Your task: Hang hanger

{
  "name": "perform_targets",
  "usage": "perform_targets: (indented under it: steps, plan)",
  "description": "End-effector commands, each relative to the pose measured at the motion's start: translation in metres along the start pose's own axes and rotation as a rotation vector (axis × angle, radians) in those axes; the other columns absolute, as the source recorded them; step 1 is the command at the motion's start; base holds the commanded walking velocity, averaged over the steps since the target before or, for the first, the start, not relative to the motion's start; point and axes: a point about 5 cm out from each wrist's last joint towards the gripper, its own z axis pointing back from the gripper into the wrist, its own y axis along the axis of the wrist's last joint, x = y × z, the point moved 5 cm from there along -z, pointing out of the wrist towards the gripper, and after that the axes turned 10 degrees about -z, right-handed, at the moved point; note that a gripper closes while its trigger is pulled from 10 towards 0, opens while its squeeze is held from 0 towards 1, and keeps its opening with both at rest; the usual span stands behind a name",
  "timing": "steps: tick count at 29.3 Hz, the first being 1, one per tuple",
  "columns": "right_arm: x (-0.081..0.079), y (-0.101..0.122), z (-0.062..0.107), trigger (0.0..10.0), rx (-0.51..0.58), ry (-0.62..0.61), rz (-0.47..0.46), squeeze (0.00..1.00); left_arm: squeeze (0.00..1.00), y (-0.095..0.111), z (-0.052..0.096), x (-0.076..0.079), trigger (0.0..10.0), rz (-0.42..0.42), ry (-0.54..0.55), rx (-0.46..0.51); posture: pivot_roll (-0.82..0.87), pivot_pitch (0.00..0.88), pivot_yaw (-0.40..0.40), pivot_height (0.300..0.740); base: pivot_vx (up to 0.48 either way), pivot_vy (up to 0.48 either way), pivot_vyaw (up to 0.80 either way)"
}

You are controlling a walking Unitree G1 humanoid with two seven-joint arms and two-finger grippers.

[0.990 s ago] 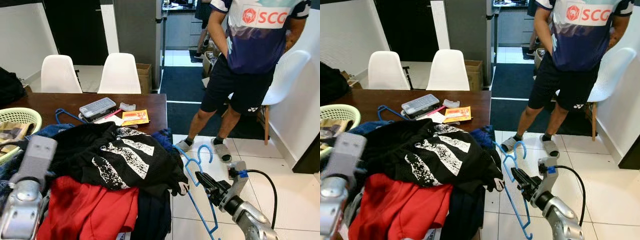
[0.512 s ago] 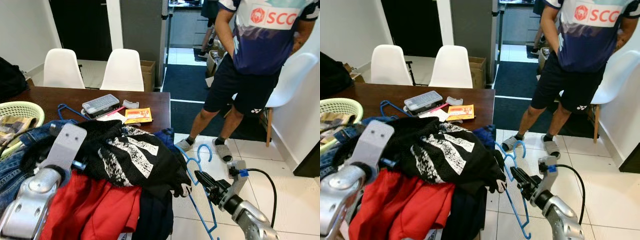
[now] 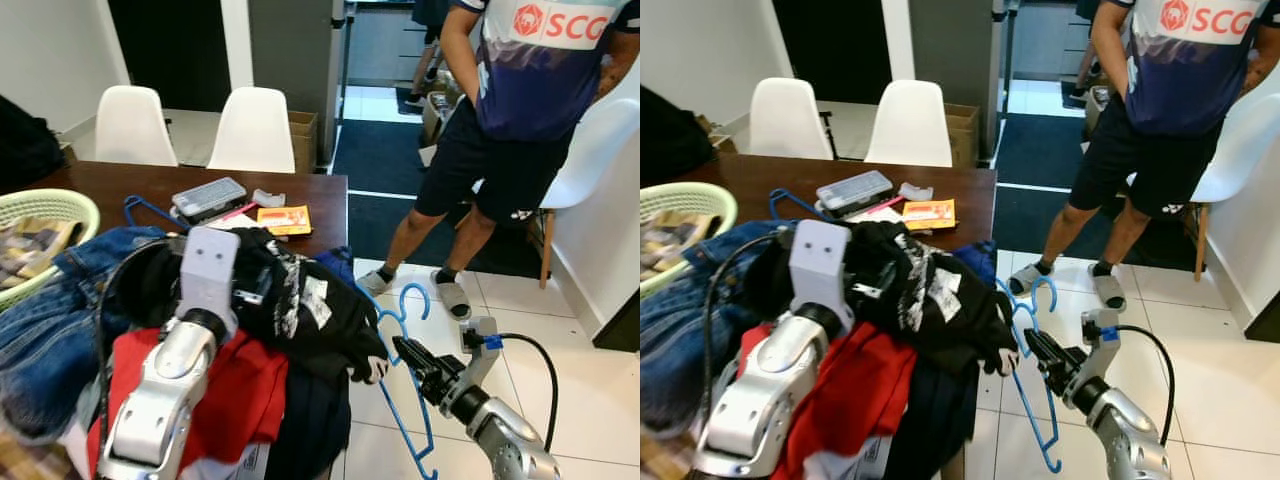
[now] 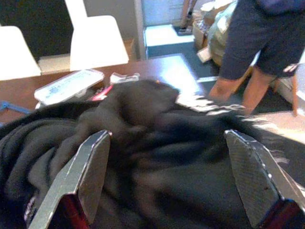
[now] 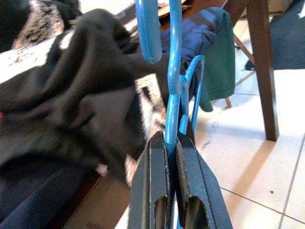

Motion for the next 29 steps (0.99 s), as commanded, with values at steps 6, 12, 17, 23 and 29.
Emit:
perform_targets:
  steps: [6,12,17,23,29]
  plan:
    - [-0.005,0.0,-0.001,10.0,0.008,0.024,-0.013,0.0,0.0,-0.032,0.01,-0.019,10.0,-0.103,0.076,-0.118,-0.08,0.0,-0.018,0.74,-0.48,0.0,0.0]
    - [-0.005,0.0,0.0,10.0,0.009,0.028,-0.023,0.0,0.0,-0.074,0.052,-0.065,10.0,-0.161,0.275,-0.328,-0.05,0.0,-0.03,0.74,-0.48,0.0,0.0]
    - [-0.005,0.001,-0.001,10.0,0.008,0.029,-0.033,0.0,0.0,-0.087,0.065,-0.055,10.0,-0.164,0.267,-0.361,-0.04,0.0,-0.037,0.74,-0.48,0.0,0.0]
    - [0.0,-0.004,-0.003,10.0,-0.031,-0.017,-0.003,0.0,0.0,-0.112,0.068,-0.023,10.0,-0.153,0.146,-0.396,-0.04,0.0,-0.039,0.74,-0.47,0.0,0.0]
    - [0.001,-0.011,-0.003,10.0,-0.087,-0.054,0.104,0.0,0.0,-0.132,0.079,-0.009,10.0,-0.122,0.061,-0.439,-0.04,0.0,-0.035,0.74,-0.203,0.0,0.0]
